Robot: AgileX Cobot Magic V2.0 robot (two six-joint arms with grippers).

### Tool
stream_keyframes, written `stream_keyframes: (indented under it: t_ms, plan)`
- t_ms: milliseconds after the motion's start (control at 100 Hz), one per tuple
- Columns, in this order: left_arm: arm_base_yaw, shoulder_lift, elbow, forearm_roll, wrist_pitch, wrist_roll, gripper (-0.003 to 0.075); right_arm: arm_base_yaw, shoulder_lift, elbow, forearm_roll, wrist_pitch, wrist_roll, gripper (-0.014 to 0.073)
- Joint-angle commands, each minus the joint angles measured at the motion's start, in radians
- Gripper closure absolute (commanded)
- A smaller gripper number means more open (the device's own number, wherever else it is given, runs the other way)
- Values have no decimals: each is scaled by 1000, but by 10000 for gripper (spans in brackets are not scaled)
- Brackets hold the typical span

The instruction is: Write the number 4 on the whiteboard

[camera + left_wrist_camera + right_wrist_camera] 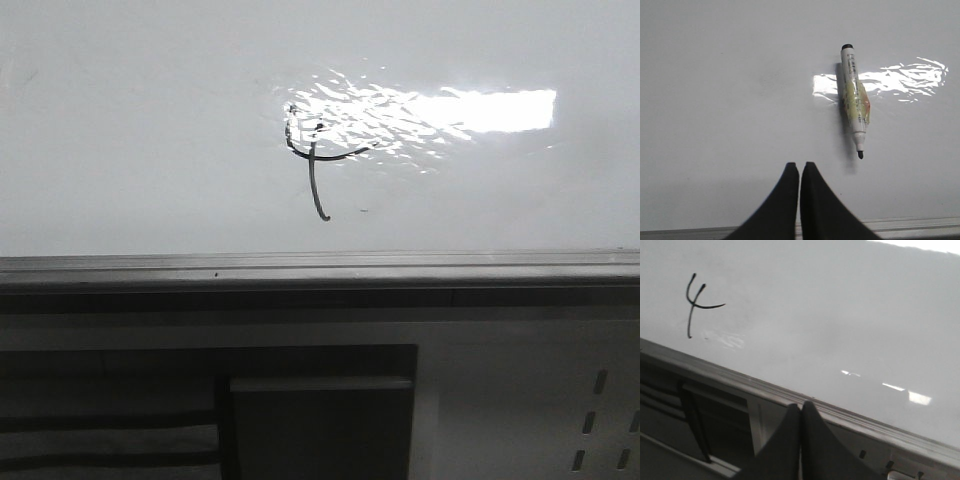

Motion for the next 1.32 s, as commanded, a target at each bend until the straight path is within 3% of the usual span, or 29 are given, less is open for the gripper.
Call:
stream_keyframes:
  t_ms: [0,130,290,690,820,950,1310]
  plan:
    - [2,8,27,-2,-86,-11,741,-117,-53,61,46,-187,1,664]
    - [2,8,27,-2,-86,-11,741,-293,-171,205,98,-379,1,664]
    - [2,8,27,-2,-86,-11,741,-395,-246,318,101,-497,1,664]
    - [2,10,27,-2,-86,-11,741,-401,-261,353,72,-523,1,664]
    - [2,10,27,-2,-86,-11,741,-401,-261,353,74,-525,-85,664]
    - [2,10,27,-2,-86,-11,741,-401,-261,353,159,-522,-87,664]
    - [2,10,27,-2,-86,-11,741,-401,-261,353,159,-522,-87,664]
